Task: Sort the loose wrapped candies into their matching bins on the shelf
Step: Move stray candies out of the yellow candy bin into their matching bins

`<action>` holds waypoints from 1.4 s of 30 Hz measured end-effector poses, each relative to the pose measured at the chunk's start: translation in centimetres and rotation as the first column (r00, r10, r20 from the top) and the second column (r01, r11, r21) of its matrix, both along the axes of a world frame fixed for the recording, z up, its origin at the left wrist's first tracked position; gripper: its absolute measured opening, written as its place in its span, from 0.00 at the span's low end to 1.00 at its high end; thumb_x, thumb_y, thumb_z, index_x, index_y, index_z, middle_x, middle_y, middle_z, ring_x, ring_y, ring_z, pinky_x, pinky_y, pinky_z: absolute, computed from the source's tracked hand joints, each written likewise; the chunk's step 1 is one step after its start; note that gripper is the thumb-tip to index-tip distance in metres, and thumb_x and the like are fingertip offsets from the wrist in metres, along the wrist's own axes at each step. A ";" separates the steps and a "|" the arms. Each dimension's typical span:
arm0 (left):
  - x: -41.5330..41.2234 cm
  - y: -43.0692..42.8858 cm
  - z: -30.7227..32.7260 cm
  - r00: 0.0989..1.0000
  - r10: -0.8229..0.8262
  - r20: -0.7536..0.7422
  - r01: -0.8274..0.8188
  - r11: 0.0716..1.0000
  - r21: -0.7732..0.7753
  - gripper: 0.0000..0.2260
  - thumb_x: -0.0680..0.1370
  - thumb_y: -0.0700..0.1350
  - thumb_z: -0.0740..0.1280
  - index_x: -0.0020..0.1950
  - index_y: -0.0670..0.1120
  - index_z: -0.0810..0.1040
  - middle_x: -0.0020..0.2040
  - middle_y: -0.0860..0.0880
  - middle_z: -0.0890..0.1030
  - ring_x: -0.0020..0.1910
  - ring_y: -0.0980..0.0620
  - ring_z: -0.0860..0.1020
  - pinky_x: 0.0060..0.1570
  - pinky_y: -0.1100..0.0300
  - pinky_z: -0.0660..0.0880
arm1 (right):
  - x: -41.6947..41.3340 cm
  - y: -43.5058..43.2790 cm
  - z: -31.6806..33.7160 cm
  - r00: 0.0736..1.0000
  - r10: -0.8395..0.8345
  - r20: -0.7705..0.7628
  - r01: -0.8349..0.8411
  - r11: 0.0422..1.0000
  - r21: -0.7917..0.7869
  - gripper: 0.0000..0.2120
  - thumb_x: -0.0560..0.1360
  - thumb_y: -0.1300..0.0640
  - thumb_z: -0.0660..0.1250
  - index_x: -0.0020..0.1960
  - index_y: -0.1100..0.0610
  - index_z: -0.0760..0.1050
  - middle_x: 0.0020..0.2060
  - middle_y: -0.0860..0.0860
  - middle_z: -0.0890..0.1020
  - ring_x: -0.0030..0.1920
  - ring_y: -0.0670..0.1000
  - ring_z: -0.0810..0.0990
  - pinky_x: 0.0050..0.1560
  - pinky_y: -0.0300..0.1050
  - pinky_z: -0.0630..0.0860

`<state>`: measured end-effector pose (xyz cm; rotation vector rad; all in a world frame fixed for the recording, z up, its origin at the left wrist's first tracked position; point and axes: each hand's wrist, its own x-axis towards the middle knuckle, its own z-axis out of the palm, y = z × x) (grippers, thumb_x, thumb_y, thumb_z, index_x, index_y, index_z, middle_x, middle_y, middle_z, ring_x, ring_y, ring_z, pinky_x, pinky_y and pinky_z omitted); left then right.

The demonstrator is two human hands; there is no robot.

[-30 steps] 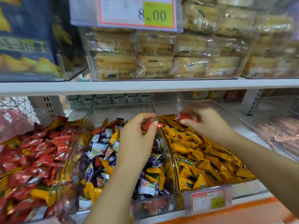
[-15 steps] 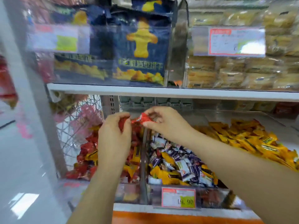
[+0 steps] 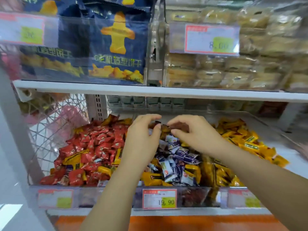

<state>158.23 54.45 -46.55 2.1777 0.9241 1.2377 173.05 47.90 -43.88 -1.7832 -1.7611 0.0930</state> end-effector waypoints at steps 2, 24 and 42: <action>2.7 -1.1 0.0 0.998 -0.054 -0.015 0.053 0.998 -0.015 0.11 0.79 0.44 0.64 0.60 0.51 0.77 0.57 0.55 0.76 0.53 0.60 0.73 0.51 0.70 0.66 | 2.7 -1.5 0.1 0.997 -0.072 0.010 0.072 0.997 0.015 0.10 0.75 0.58 0.68 0.55 0.50 0.80 0.46 0.41 0.80 0.49 0.39 0.77 0.50 0.27 0.68; 13.3 0.1 -2.8 0.970 -0.241 0.005 0.236 0.942 -0.240 0.11 0.78 0.40 0.65 0.57 0.53 0.77 0.47 0.60 0.79 0.47 0.69 0.75 0.41 0.80 0.69 | 15.8 4.8 -2.6 1.000 -0.003 -0.011 -0.004 0.763 -0.646 0.23 0.75 0.46 0.65 0.68 0.48 0.67 0.62 0.48 0.73 0.63 0.50 0.71 0.59 0.43 0.67; 12.4 -1.1 -2.7 0.961 -0.276 -0.007 0.265 0.928 -0.263 0.10 0.80 0.43 0.63 0.55 0.59 0.75 0.45 0.64 0.75 0.45 0.74 0.72 0.42 0.83 0.66 | 21.0 -7.3 -4.9 0.945 0.068 0.321 0.050 0.936 -0.347 0.12 0.78 0.47 0.60 0.58 0.42 0.77 0.58 0.43 0.76 0.59 0.43 0.72 0.60 0.35 0.65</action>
